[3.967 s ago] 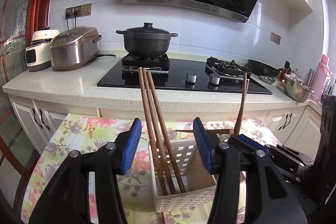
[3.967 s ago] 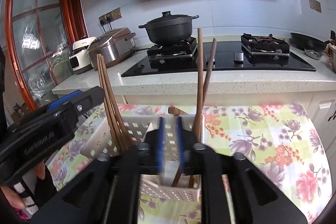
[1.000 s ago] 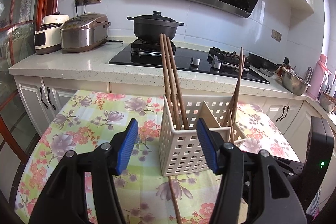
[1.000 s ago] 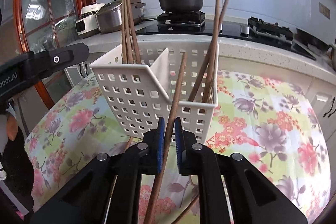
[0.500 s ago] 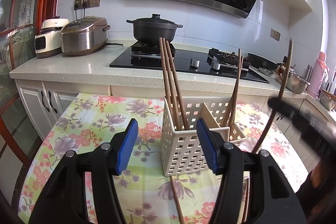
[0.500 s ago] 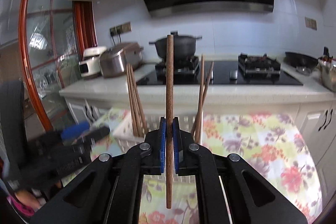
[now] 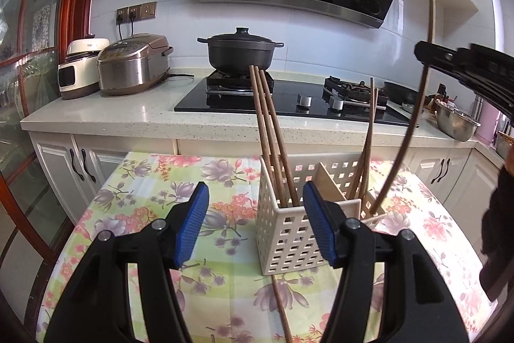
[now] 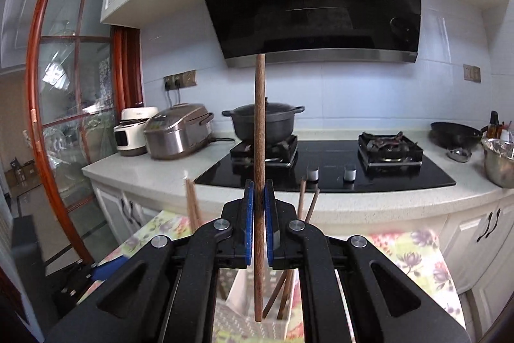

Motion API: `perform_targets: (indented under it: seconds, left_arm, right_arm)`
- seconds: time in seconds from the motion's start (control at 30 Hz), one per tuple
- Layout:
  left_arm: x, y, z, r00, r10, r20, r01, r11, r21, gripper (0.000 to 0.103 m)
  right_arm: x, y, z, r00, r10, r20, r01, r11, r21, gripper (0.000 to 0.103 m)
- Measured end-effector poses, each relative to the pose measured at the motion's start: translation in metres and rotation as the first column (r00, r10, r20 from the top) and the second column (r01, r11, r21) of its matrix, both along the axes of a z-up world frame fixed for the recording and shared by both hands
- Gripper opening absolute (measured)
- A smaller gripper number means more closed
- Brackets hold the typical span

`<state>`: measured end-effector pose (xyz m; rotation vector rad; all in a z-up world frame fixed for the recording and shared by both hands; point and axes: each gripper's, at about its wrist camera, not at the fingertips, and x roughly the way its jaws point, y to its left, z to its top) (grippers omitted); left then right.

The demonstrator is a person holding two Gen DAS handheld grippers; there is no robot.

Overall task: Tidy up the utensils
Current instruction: 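Open the right gripper to release the chopstick while the left gripper moves back over the table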

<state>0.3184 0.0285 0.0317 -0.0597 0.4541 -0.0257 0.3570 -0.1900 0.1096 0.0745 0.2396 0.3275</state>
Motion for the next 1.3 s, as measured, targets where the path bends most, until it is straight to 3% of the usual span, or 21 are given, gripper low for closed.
perform_targets:
  seconds: [0.13, 0.4, 0.6, 0.67, 0.9, 1.3]
  left_arm:
    - [0.001, 0.001, -0.001, 1.000, 0.008, 0.001, -0.008, 1.000, 0.008, 0.061]
    - [0.011, 0.010, -0.011, 0.999, 0.021, -0.024, -0.021, 1.000, 0.005, 0.062]
    - [0.015, 0.013, -0.017, 0.999, 0.028, -0.037, -0.028, 1.000, 0.002, 0.062]
    - [0.015, 0.014, -0.018, 0.999, 0.030, -0.039, -0.030, 1.000, 0.003, 0.062]
    - [0.001, 0.012, -0.027, 0.998, 0.034, -0.059, -0.033, 0.999, 0.014, 0.074]
    - [-0.025, 0.007, -0.089, 0.975, 0.034, -0.220, -0.030, 0.999, 0.020, 0.076]
  right_arm:
    - [0.018, 0.004, -0.014, 0.999, 0.009, -0.037, -0.009, 1.000, 0.015, 0.007]
    - [0.048, 0.025, -0.063, 0.985, 0.023, -0.170, -0.033, 0.998, -0.053, 0.007]
    - [0.053, 0.019, -0.068, 0.981, 0.010, -0.196, -0.019, 0.999, -0.045, 0.015]
    - [0.048, 0.013, -0.066, 0.982, 0.012, -0.190, -0.019, 0.999, -0.036, 0.020]
    - [0.002, -0.023, -0.079, 0.975, 0.014, -0.223, -0.011, 1.000, 0.017, 0.023]
    - [-0.075, -0.041, -0.175, 0.883, -0.023, -0.469, 0.026, 1.000, -0.001, 0.023]
